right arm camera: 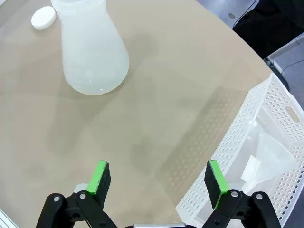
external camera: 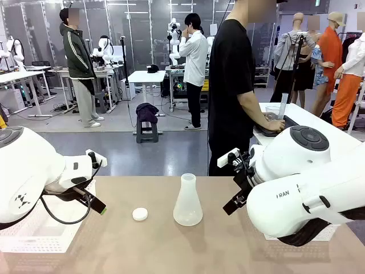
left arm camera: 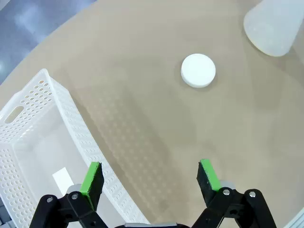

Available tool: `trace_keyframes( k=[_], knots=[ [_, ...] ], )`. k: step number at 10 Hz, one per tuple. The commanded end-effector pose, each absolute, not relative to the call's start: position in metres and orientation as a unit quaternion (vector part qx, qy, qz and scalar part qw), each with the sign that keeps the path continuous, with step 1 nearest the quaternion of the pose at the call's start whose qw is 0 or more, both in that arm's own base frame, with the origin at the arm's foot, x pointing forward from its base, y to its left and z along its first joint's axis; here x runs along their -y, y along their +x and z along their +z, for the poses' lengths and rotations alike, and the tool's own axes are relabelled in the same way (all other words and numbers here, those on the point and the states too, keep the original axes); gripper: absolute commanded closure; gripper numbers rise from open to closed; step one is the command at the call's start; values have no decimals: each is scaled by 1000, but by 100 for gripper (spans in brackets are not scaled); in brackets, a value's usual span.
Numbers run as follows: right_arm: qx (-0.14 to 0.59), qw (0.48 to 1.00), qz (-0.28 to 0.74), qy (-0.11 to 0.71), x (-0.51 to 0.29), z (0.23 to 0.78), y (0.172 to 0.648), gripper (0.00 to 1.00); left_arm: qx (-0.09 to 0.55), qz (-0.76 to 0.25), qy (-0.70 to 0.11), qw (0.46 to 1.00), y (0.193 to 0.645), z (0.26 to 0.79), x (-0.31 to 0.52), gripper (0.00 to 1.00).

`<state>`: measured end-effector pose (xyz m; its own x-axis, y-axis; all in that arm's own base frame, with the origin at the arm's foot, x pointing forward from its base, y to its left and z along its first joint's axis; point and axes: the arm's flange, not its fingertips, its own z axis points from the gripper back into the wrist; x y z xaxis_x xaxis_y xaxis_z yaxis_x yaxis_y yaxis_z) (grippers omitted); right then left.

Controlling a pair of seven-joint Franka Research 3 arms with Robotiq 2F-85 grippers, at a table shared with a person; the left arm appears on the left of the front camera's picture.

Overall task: Prepare the solutions needed for the experiment.
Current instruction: Pick up the Plastic Funnel and insert it into the Big flask.

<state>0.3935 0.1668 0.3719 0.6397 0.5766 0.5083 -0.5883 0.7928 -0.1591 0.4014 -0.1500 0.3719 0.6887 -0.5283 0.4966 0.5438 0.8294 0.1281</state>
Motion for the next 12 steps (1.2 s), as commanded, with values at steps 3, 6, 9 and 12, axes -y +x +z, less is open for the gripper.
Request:
trace_keyframes(
  k=[3, 6, 9, 12],
  knots=[
    [277, 905, 322, 11, -167, 372, 393, 0, 266, -292, -15, 919, 401, 372, 150, 0],
    [277, 905, 322, 11, -167, 372, 393, 0, 266, -292, -15, 919, 401, 372, 150, 0],
    [277, 905, 322, 11, -167, 372, 393, 0, 266, -292, -15, 919, 401, 372, 150, 0],
    [277, 905, 322, 11, -167, 372, 393, 0, 266, -292, -15, 919, 401, 372, 150, 0]
  ],
)
